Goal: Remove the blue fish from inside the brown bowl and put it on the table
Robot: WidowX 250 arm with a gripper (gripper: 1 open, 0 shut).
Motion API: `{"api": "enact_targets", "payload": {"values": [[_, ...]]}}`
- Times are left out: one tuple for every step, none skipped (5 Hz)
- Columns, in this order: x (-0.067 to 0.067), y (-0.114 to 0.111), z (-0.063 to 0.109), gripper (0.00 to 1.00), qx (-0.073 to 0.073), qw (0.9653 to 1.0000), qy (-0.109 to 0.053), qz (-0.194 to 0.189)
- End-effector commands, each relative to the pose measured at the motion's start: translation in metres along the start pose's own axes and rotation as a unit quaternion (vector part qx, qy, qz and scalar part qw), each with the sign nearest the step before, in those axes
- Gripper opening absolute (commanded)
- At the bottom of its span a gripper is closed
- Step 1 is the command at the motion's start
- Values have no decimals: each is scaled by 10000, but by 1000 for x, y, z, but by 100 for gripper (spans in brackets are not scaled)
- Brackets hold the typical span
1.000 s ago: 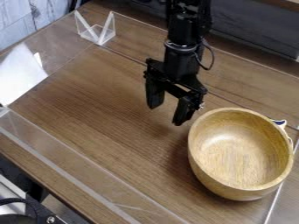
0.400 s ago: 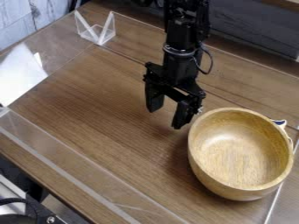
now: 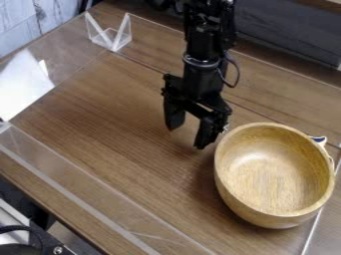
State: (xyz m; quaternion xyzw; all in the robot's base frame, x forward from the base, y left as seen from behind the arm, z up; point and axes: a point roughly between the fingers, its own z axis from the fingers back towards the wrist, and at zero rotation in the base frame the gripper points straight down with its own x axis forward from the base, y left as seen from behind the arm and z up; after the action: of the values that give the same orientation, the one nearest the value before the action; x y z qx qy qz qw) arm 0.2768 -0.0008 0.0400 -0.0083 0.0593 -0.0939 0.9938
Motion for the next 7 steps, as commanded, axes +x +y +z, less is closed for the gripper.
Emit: {"api": "enact_targets", "payload": {"values": [[4, 6, 12, 100, 40, 9995, -310, 41], [4, 7, 9, 100, 27, 9995, -322, 33], [3, 8, 7, 100, 7, 9994, -334, 18], [3, 9, 4, 100, -10, 9994, -347, 6], [3, 10, 2, 100, -20, 9994, -352, -1], [4, 10, -1, 100, -30, 9993, -360, -6], [4, 11, -3, 100, -36, 9993, -365, -9]]}}
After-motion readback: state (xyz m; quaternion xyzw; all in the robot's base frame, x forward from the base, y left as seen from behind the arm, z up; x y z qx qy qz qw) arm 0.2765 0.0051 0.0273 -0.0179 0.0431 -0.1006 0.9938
